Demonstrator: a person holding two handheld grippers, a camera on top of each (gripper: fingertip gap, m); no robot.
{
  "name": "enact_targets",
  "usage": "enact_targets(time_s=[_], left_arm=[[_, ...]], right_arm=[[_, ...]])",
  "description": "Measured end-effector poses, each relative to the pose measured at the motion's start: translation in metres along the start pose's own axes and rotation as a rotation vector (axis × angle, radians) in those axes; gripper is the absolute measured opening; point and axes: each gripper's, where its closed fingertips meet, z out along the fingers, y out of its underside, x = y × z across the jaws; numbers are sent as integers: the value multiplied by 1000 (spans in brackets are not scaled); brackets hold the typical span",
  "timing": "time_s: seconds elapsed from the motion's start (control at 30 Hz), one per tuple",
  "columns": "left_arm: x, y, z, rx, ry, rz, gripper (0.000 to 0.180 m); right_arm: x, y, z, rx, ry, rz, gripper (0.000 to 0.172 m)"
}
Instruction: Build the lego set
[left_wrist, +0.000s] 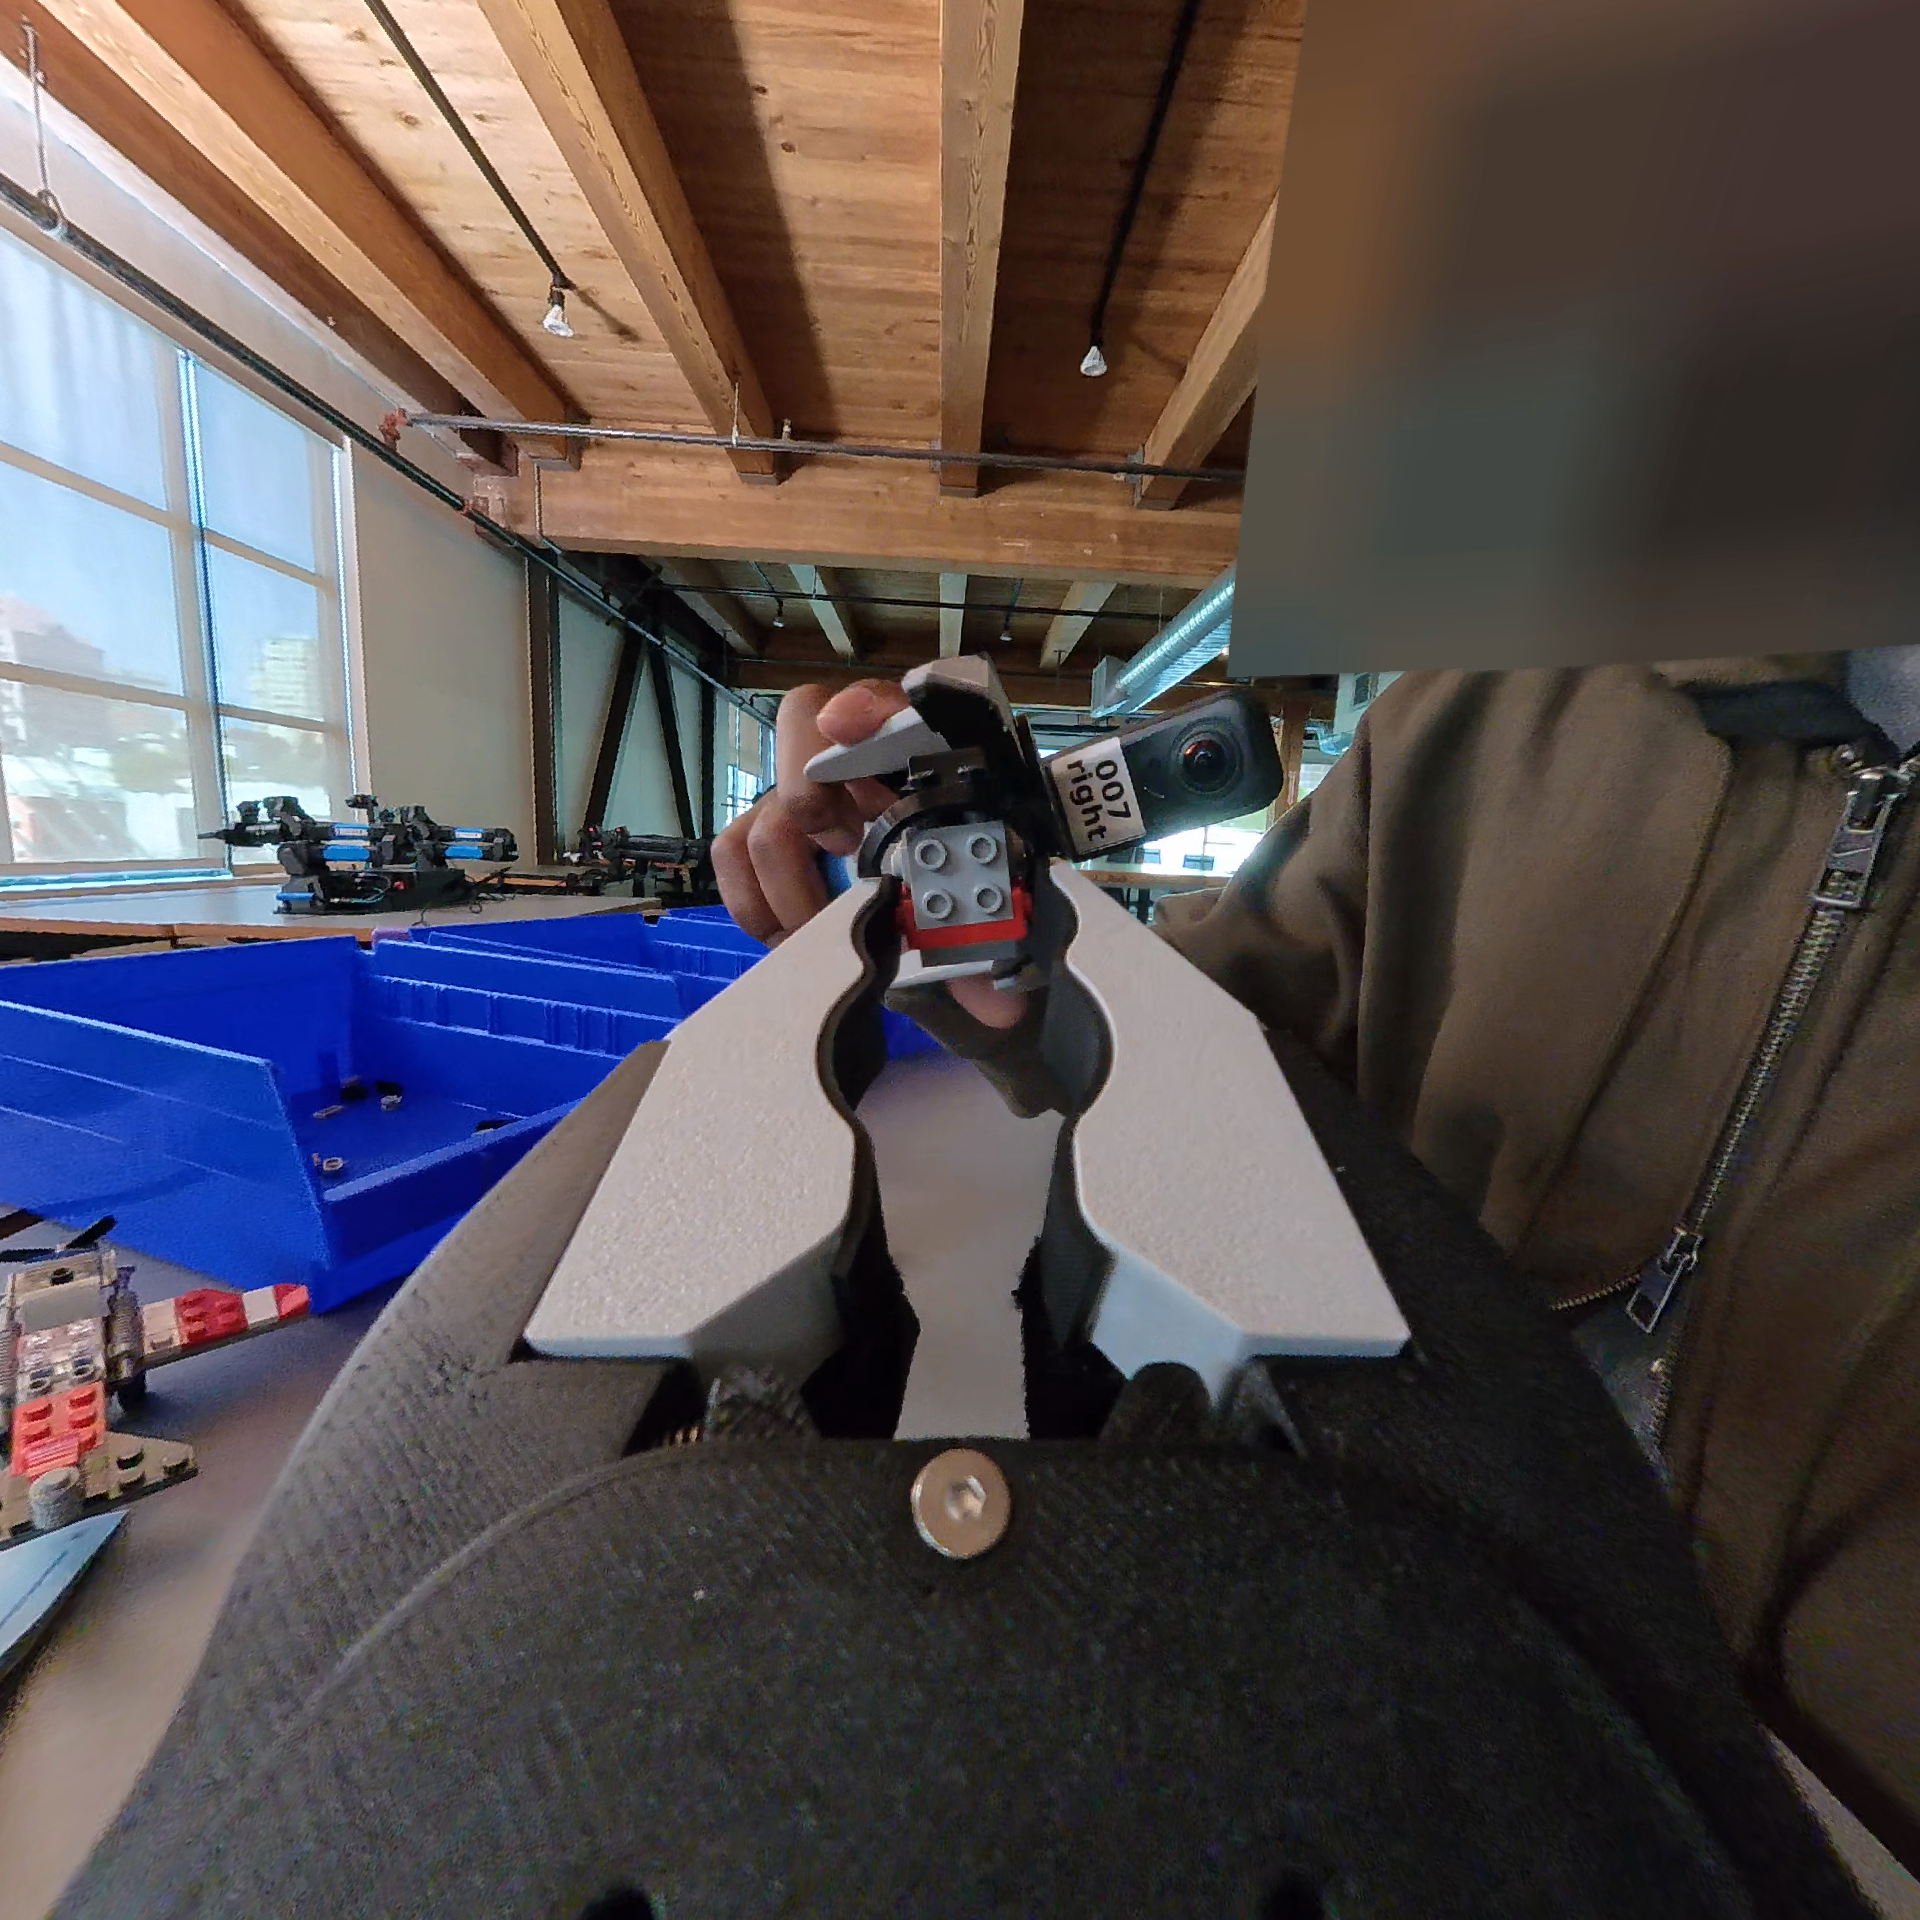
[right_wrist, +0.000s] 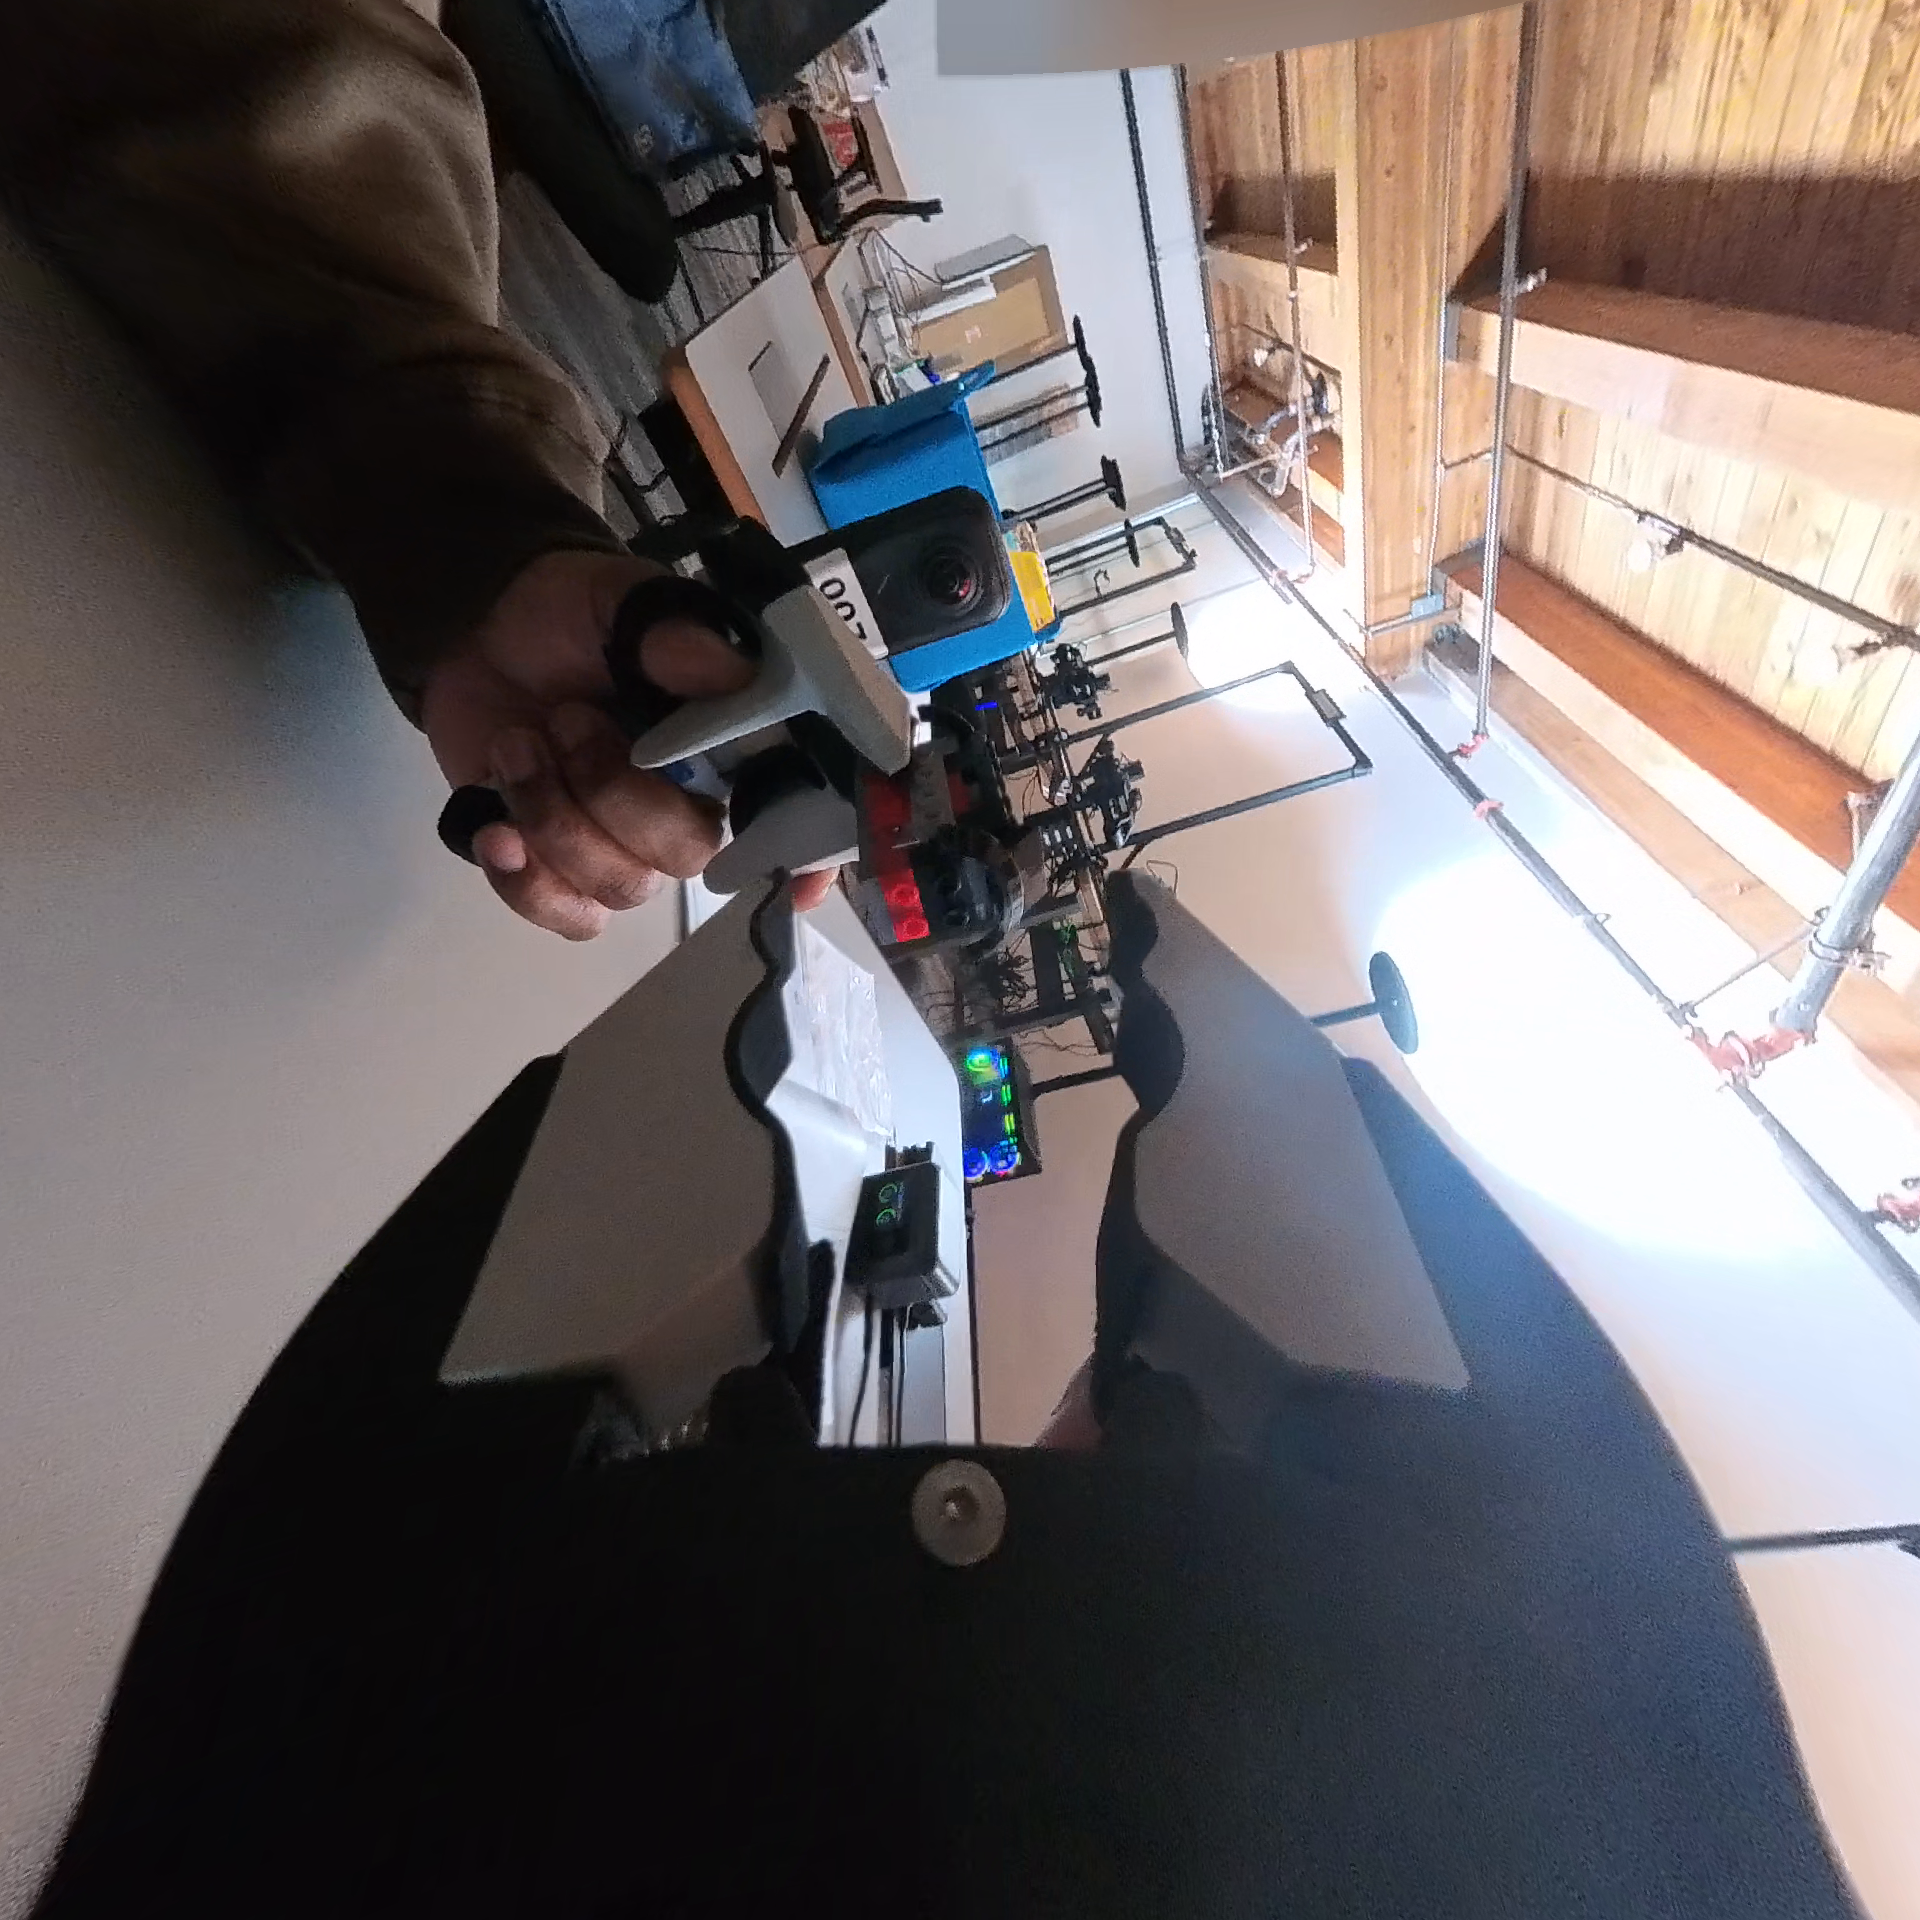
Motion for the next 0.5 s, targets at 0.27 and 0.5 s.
enact_targets(time_s=[0.27, 0.5], left_arm=[[-1, -3, -3, -3, 11, -2, 25], [-1, 1, -3, -18, 22, -20, 26]], right_arm=[[-3, 2, 6, 11, -3, -37, 59], [-1, 3, 3, 13, 3, -44, 54]])
